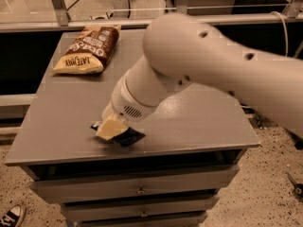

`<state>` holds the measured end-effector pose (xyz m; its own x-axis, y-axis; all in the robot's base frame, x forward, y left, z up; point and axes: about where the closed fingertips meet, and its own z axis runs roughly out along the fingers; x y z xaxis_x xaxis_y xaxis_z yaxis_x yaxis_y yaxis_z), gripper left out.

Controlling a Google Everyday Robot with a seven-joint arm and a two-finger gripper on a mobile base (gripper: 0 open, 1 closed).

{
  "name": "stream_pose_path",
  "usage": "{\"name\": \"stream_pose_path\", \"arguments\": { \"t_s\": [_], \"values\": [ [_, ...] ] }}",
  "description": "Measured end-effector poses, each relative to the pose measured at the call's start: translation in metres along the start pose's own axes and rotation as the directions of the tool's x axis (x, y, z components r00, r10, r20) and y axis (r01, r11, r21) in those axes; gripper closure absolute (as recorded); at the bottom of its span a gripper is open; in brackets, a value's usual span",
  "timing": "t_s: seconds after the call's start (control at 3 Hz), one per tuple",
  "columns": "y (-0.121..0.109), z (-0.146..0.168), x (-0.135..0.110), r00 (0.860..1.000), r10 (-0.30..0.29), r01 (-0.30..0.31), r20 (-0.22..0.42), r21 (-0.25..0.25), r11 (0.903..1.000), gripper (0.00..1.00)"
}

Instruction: Move rxbar blueberry near blue chip bag

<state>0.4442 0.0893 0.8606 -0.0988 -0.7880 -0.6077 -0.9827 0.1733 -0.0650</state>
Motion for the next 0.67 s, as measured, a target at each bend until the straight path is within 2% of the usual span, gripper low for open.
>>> {"name": "stream_pose_path", "arguments": {
  "t_s": [0.33, 0.67],
  "values": [
    [-0.034, -0.068, -0.022, 0.993, -0.102, 0.099, 0.061, 0.058, 0.9934, 1.0],
    [-0.063, -0.108, -0.028, 0.981, -0.175, 0.164, 0.089, 0.118, 0.9794, 1.0]
  ]
}}
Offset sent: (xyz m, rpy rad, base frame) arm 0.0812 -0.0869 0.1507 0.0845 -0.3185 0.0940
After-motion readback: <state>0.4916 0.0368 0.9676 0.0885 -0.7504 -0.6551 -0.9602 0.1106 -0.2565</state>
